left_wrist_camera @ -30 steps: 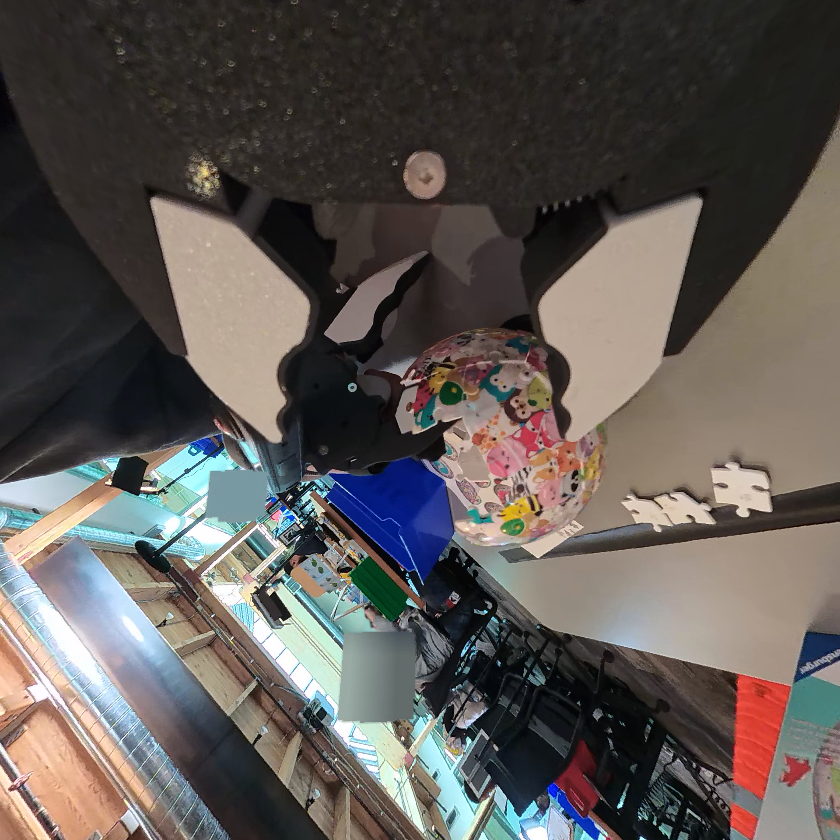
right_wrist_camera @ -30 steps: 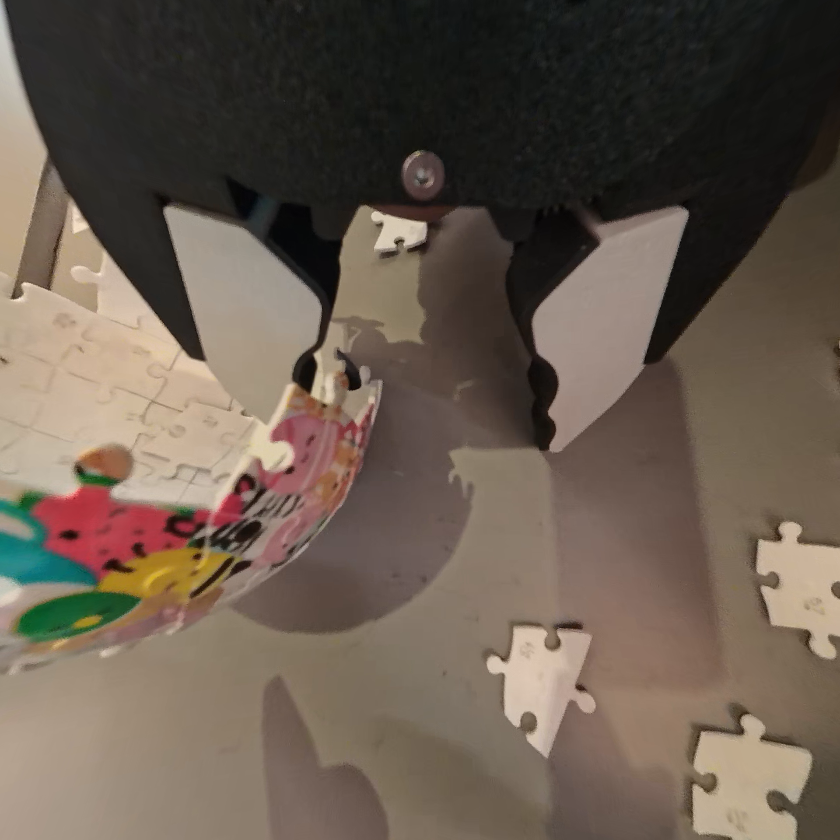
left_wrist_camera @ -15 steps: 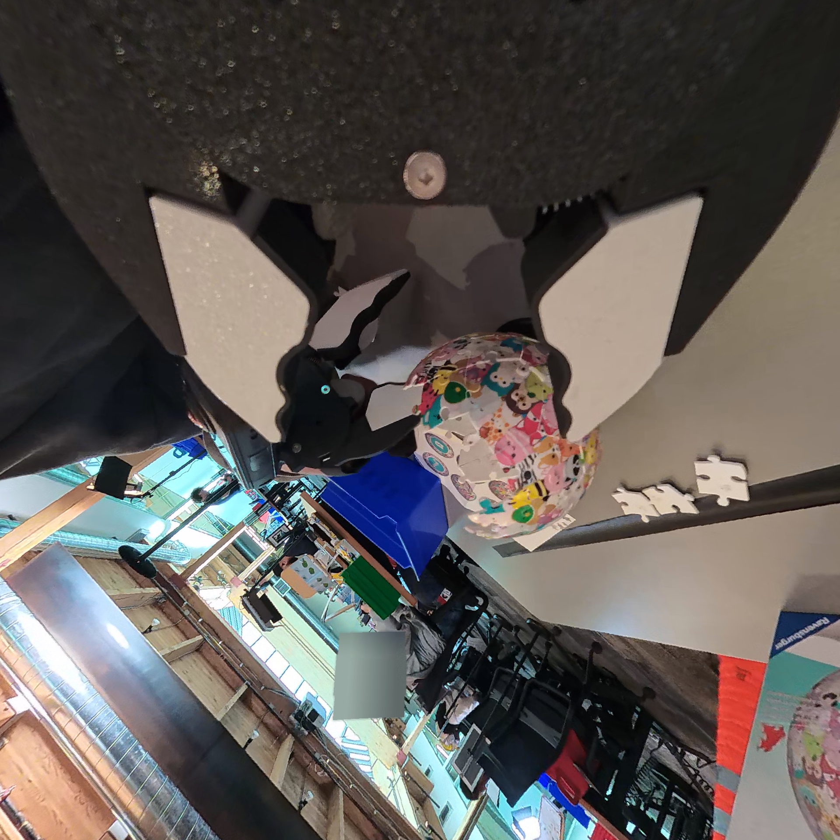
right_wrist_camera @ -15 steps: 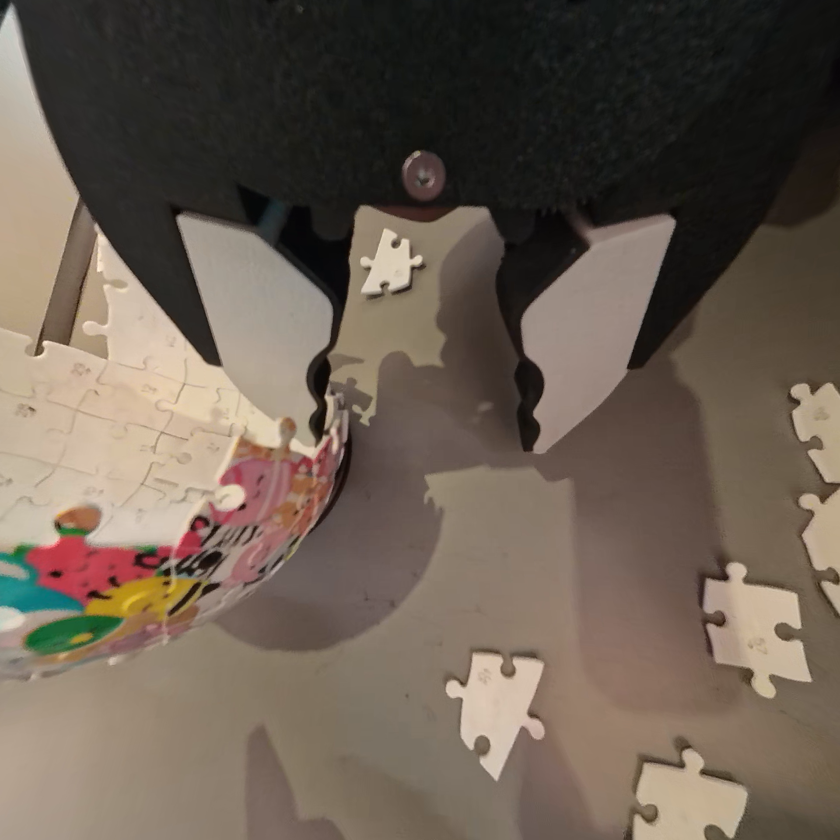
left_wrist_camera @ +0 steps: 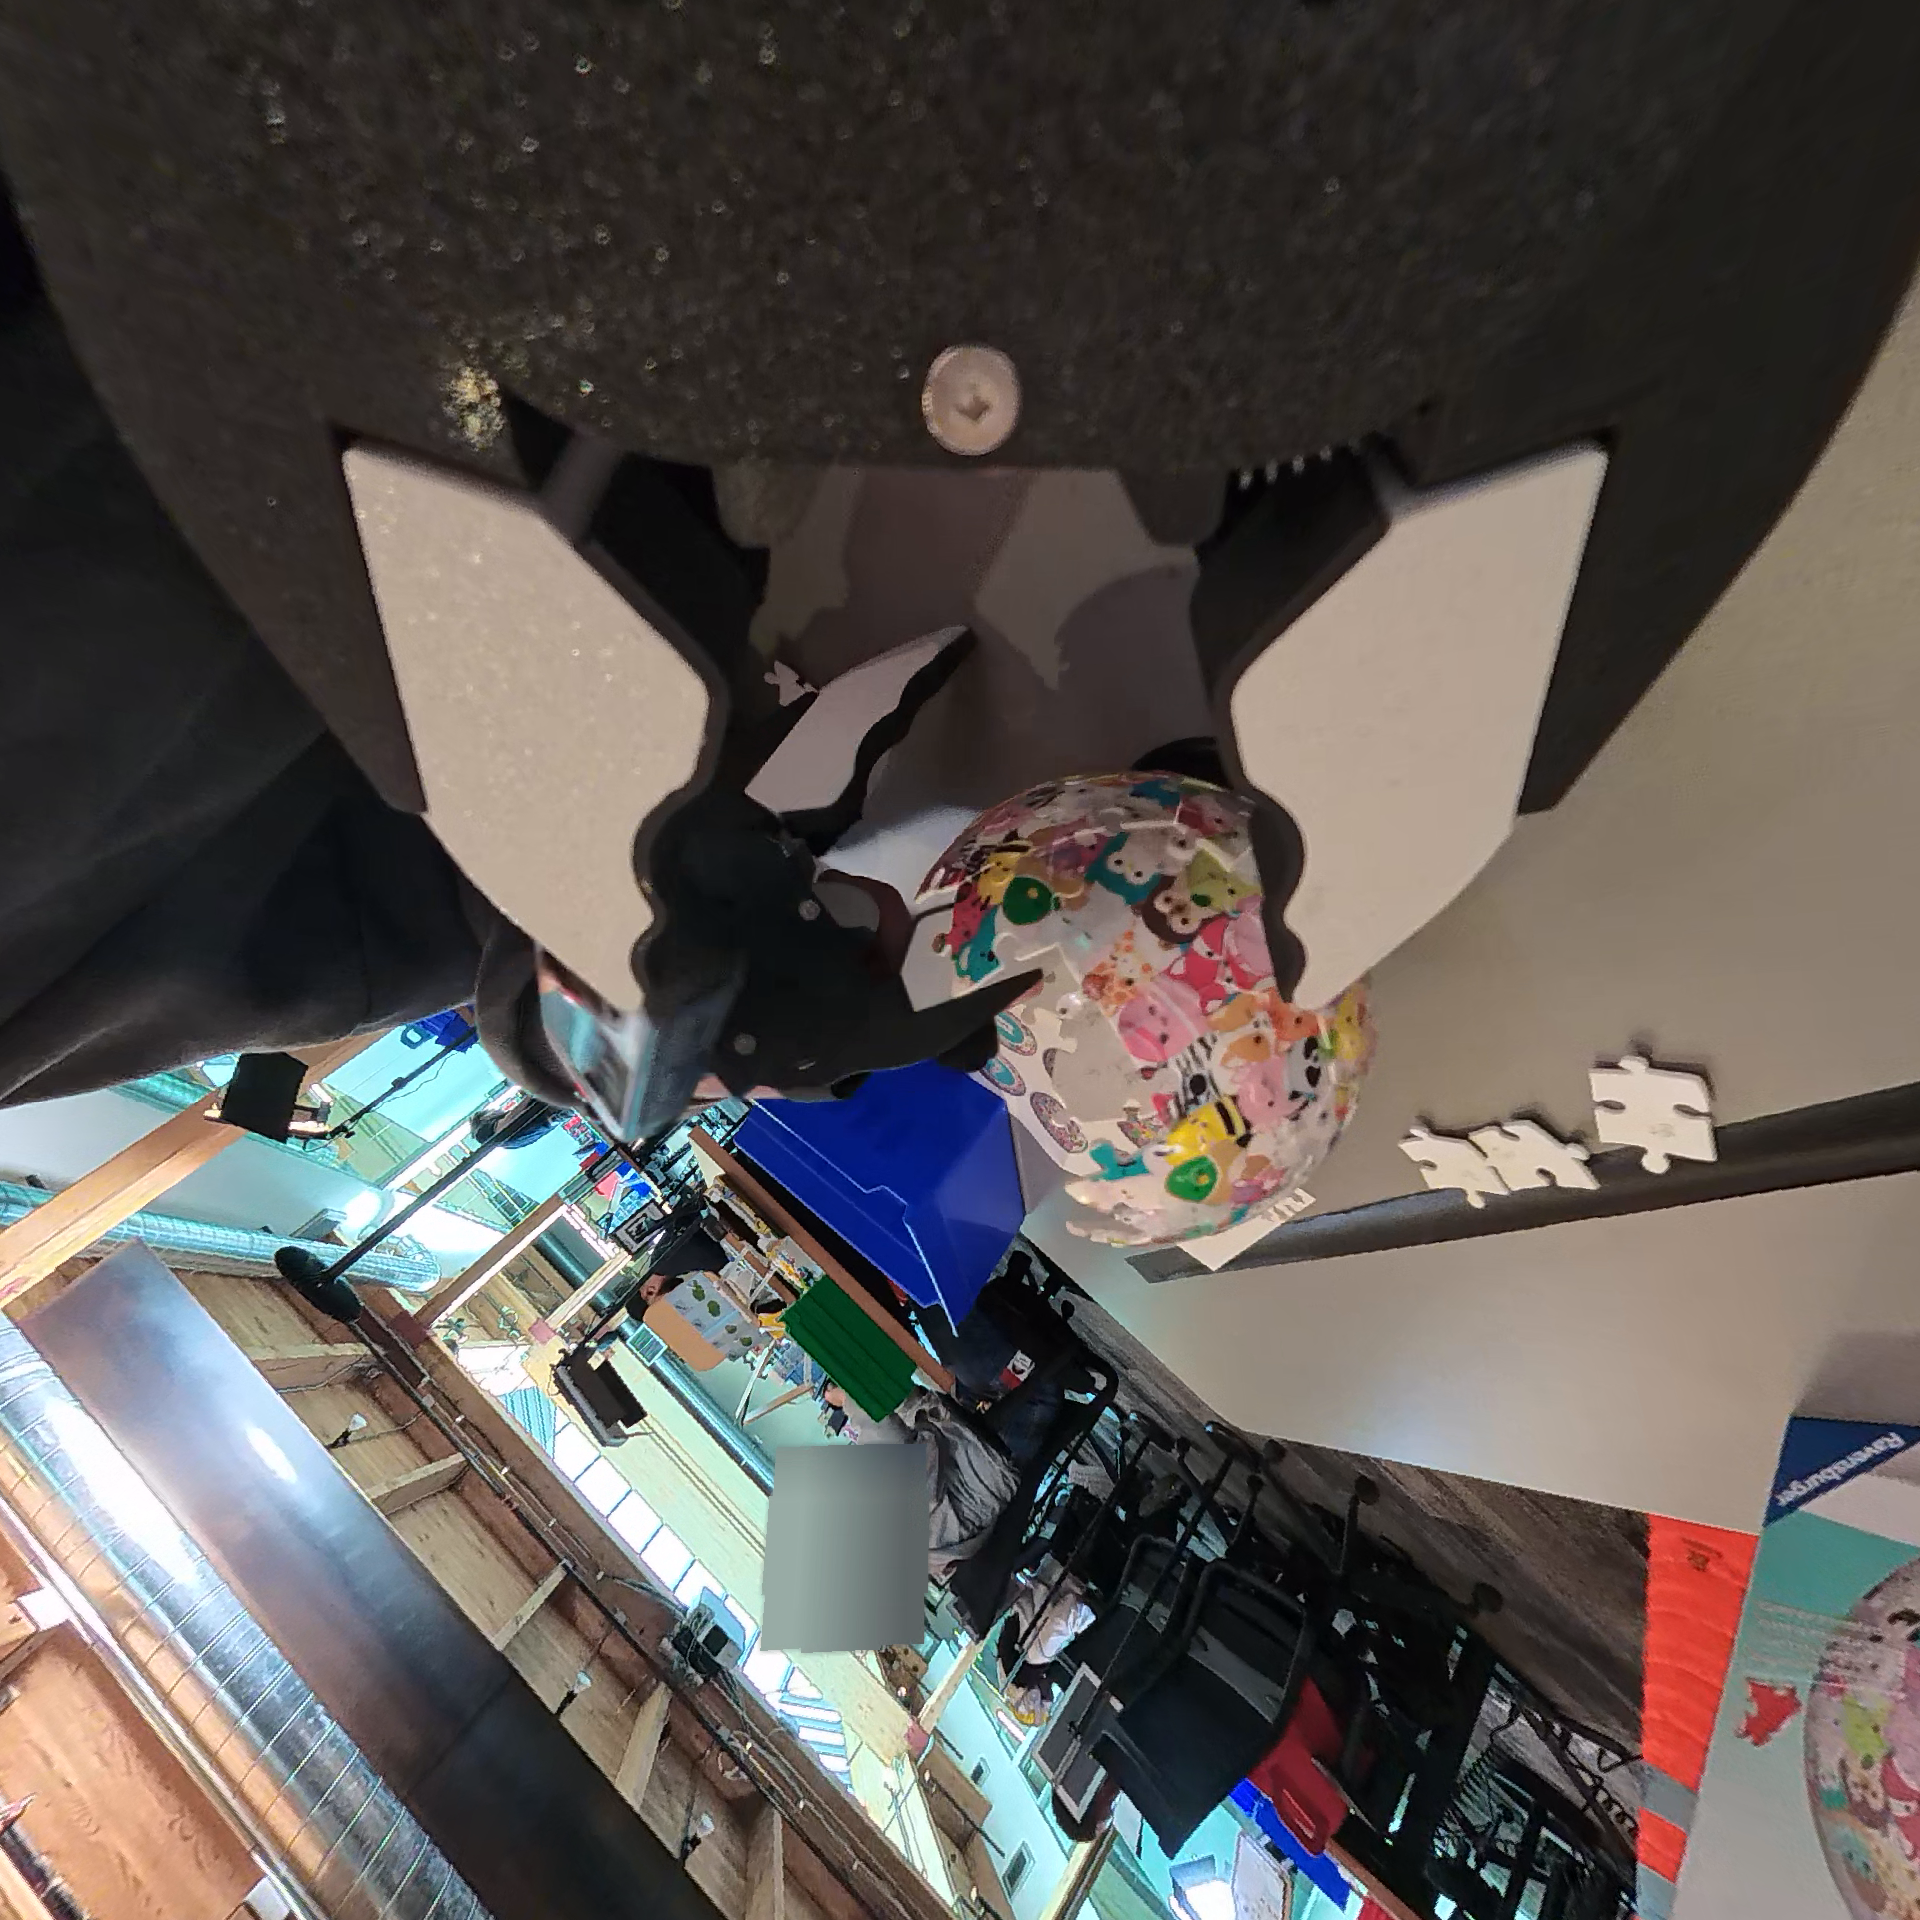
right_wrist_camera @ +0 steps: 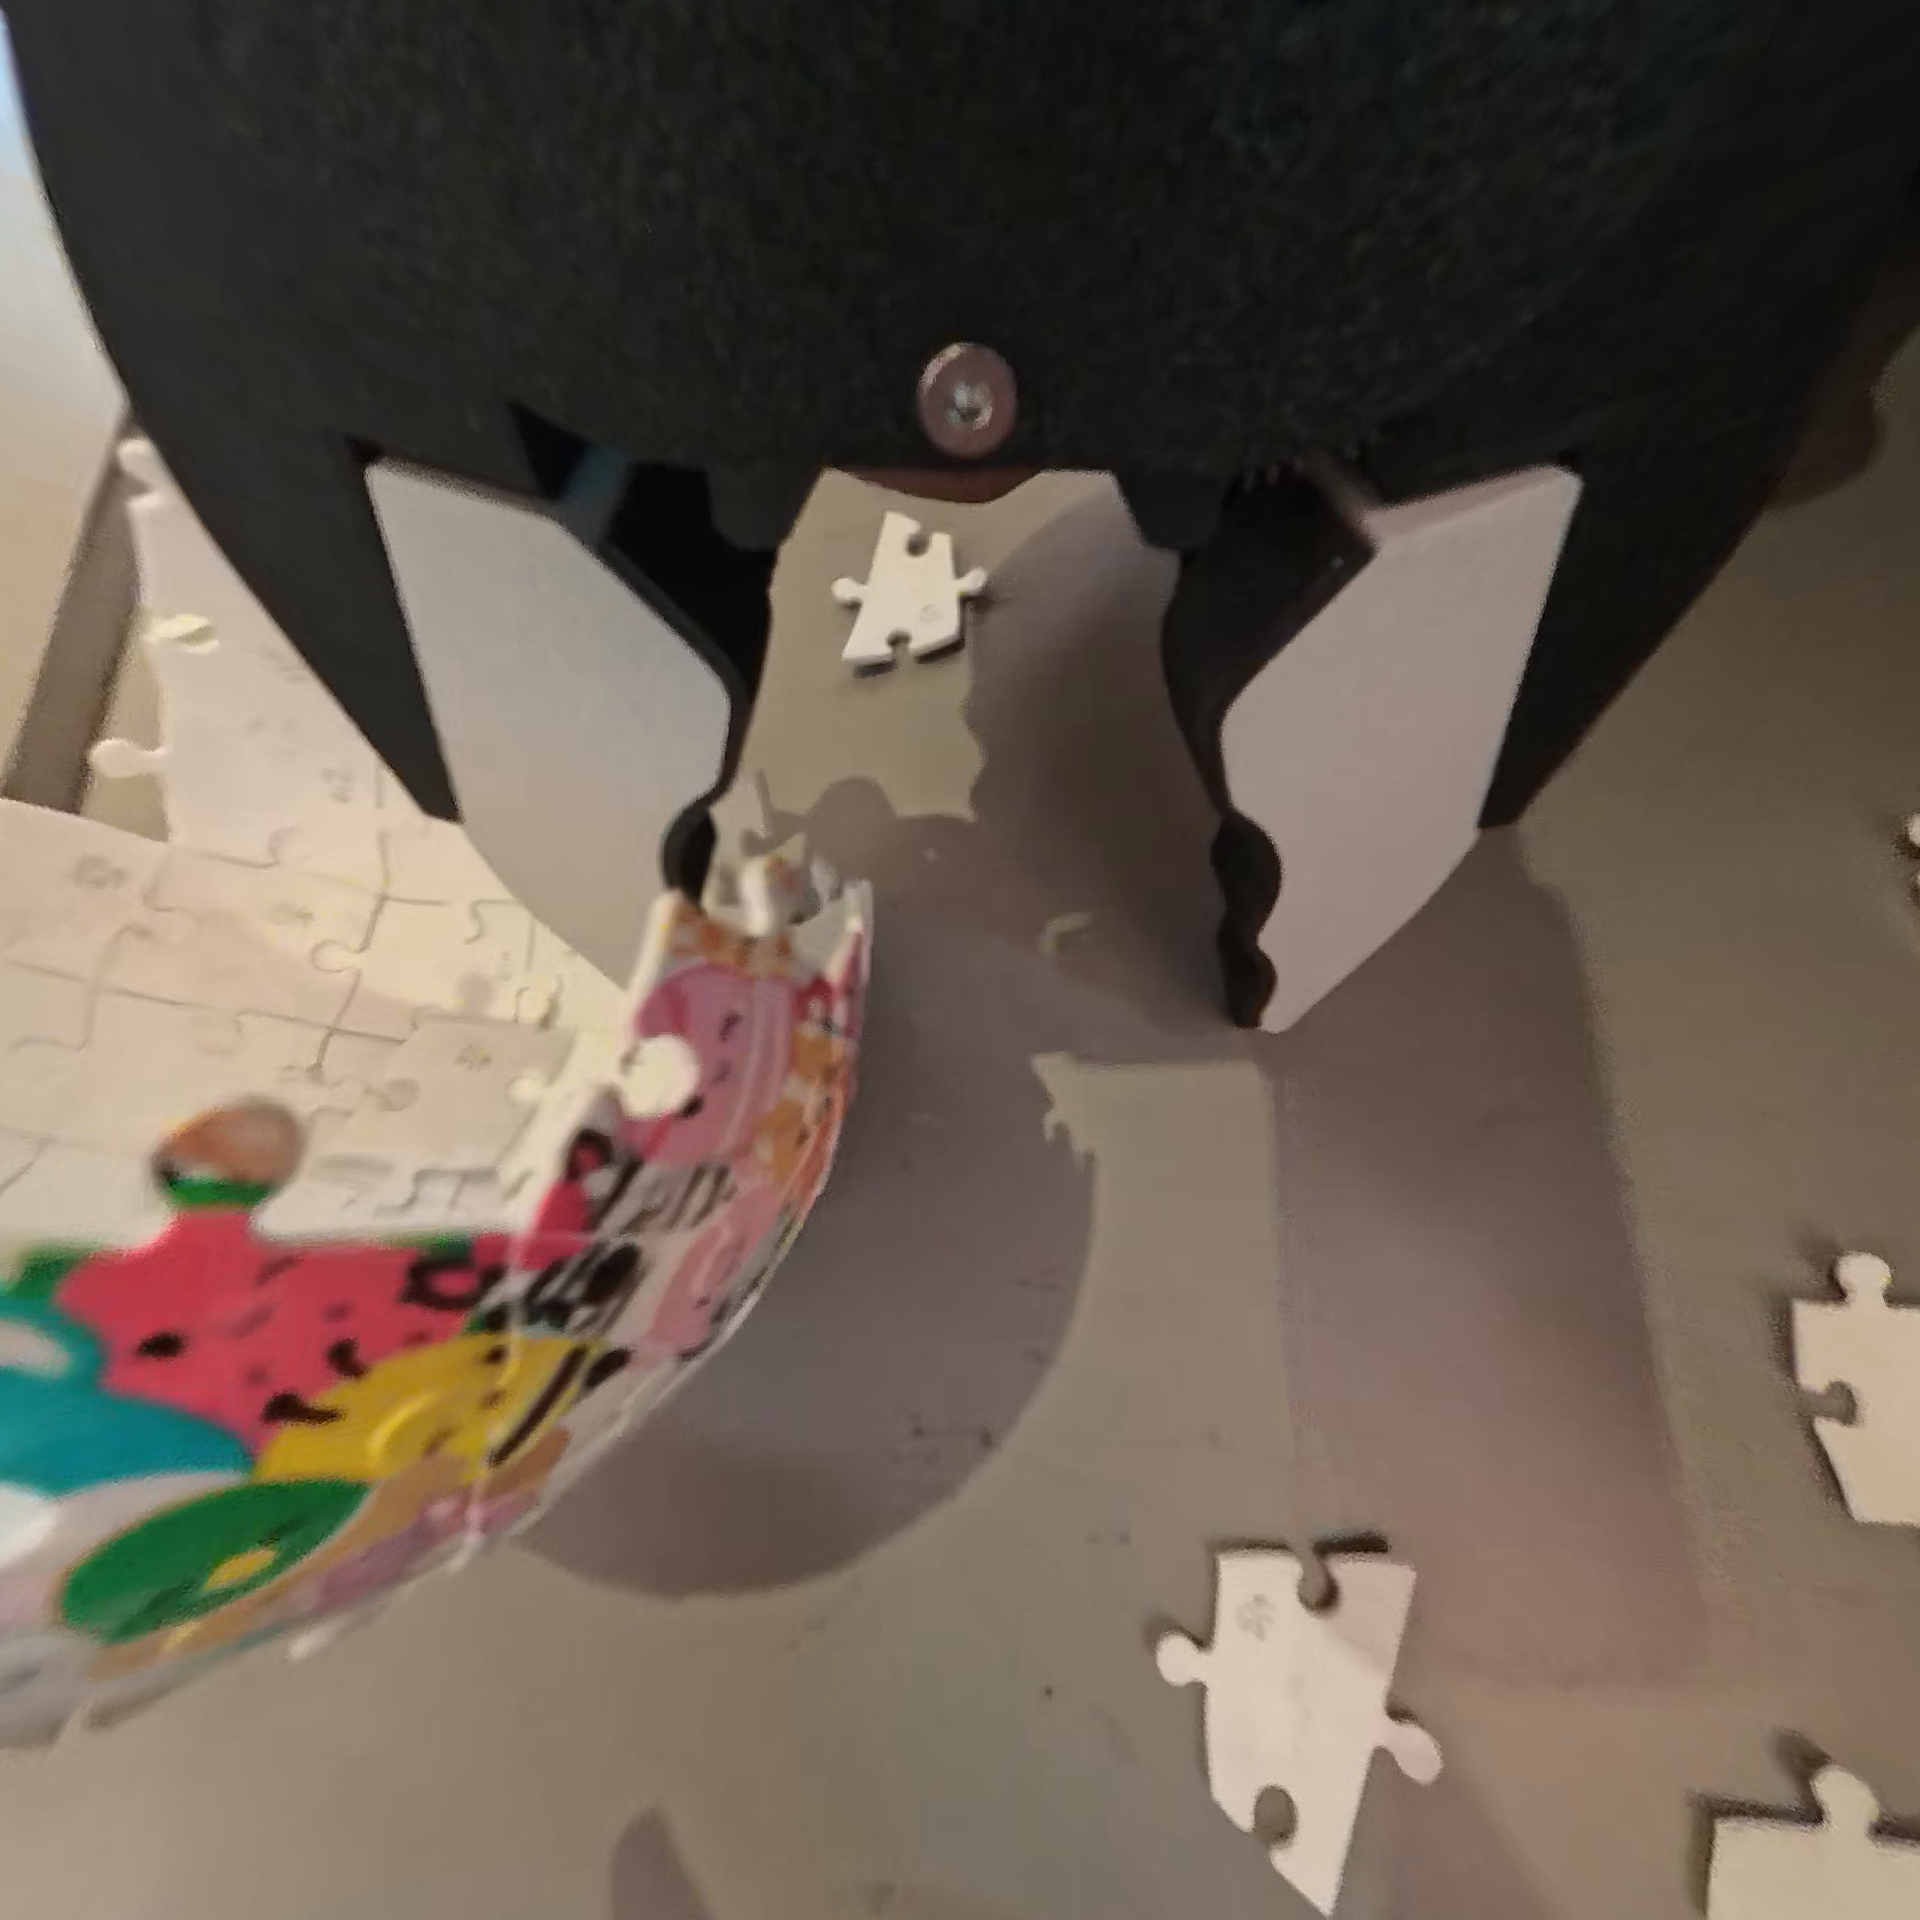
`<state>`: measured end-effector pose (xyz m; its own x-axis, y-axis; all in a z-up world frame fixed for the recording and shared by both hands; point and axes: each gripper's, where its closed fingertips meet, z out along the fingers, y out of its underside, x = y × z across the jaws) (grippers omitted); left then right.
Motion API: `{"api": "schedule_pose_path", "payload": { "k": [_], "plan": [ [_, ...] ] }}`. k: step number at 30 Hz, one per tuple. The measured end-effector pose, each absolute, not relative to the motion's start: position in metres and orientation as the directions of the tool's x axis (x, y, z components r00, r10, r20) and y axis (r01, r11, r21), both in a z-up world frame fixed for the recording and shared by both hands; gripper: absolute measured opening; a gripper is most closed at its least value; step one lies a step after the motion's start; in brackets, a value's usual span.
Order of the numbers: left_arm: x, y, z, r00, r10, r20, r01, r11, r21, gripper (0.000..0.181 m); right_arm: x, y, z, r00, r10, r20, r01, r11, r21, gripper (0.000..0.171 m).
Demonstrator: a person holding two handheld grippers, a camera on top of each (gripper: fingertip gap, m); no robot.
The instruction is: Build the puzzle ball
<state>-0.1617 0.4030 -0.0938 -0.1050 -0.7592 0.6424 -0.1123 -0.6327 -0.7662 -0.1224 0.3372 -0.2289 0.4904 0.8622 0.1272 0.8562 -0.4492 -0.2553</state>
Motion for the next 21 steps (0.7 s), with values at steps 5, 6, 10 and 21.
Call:
{"api": "schedule_pose_path", "payload": {
  "k": [5,6,10,21],
  "plan": [
    [-0.164,0.405,-0.092,-0.103,-0.761,0.641,-0.107,-0.632,-0.767,0.107,-0.115,0.333,-0.231,0.522,0.846,0.107,0.846,-0.498,-0.189,0.108],
    [-0.164,0.405,-0.091,-0.103,-0.762,0.639,-0.105,-0.631,-0.769,0.107,-0.114,0.331,-0.231,0.52,0.847,0.11,0.849,-0.497,-0.183,0.107],
    [-0.167,0.404,-0.086,-0.101,-0.77,0.63,-0.099,-0.622,-0.777,0.107,-0.112,0.325,-0.227,0.5,0.857,0.125,0.862,-0.479,-0.168,0.099],
    [-0.172,0.394,-0.068,-0.106,-0.792,0.601,-0.089,-0.594,-0.799,0.107,-0.11,0.314,-0.207,0.492,0.862,0.126,0.864,-0.464,-0.197,0.063]
  ]
}}
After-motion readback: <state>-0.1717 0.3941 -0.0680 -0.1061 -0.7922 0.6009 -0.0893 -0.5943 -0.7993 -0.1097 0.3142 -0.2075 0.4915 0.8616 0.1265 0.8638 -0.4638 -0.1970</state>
